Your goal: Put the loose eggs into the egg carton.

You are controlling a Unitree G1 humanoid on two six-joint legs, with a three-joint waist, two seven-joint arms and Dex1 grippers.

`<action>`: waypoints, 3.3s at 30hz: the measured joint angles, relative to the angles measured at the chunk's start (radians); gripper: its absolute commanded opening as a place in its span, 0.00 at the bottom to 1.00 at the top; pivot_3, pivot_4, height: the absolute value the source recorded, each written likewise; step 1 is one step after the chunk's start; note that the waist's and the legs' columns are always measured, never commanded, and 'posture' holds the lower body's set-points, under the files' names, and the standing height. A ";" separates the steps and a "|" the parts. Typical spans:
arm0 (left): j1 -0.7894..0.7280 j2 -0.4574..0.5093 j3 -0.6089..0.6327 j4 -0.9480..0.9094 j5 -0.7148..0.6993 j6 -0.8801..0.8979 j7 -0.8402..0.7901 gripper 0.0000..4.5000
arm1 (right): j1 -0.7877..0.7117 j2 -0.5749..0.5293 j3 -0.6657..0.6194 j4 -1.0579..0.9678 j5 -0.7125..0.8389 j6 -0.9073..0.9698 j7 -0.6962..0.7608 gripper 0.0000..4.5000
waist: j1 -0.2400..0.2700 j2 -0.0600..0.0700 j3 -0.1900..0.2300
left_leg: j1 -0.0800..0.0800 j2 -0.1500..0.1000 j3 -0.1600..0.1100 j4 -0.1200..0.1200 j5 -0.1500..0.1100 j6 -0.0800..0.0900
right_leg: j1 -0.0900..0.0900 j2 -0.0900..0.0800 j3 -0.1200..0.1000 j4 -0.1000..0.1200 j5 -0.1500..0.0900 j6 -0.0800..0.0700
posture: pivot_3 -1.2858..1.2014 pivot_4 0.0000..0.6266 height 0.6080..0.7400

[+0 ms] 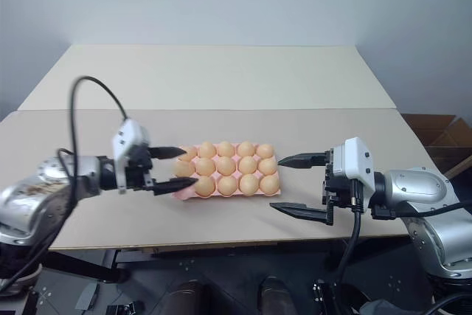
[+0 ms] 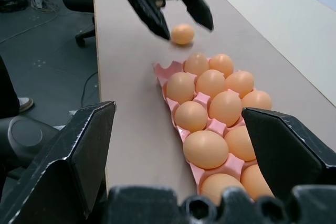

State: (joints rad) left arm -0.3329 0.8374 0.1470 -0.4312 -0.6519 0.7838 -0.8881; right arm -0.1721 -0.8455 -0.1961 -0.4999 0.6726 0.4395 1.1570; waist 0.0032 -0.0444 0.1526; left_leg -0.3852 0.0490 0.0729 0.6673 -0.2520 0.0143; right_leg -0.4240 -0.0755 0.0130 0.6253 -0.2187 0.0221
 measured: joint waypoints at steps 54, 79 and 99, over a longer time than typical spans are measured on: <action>-0.163 -0.230 0.047 0.311 0.201 0.534 0.684 0.31 | -0.086 0.052 0.065 0.069 -0.038 -0.037 -0.091 1.00 | -0.008 -0.001 0.000 | -0.001 -0.001 -0.003 0.001 0.001 -0.002 | 0.000 -0.001 0.000 0.000 0.003 0.002 | 0.52 0.24 1.00; -0.023 -0.078 -0.168 0.057 0.072 0.097 0.041 0.75 | -0.032 0.061 0.056 -0.003 -0.022 -0.037 -0.137 1.00 | 0.004 -0.001 0.000 | -0.002 -0.001 -0.001 0.002 0.001 -0.001 | 0.000 0.000 0.000 0.000 0.002 0.002 | 0.52 0.24 1.00; 0.309 0.083 0.399 0.118 0.029 -0.216 -0.205 0.96 | -0.047 0.063 0.060 0.021 -0.022 -0.041 -0.093 1.00 | -0.008 0.000 0.000 | 0.000 0.001 0.000 0.001 0.001 -0.001 | 0.000 -0.001 -0.001 0.000 -0.002 -0.005 | 0.52 0.24 1.00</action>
State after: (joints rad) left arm -0.0244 0.9203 0.5463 -0.3134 -0.6228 0.5681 -1.0934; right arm -0.2191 -0.7828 -0.1366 -0.4785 0.6508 0.3984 1.0636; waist -0.0048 -0.0443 0.1530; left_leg -0.3856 0.0496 0.0728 0.6686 -0.2513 0.0130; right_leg -0.4242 -0.0760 0.0116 0.6256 -0.2205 0.0169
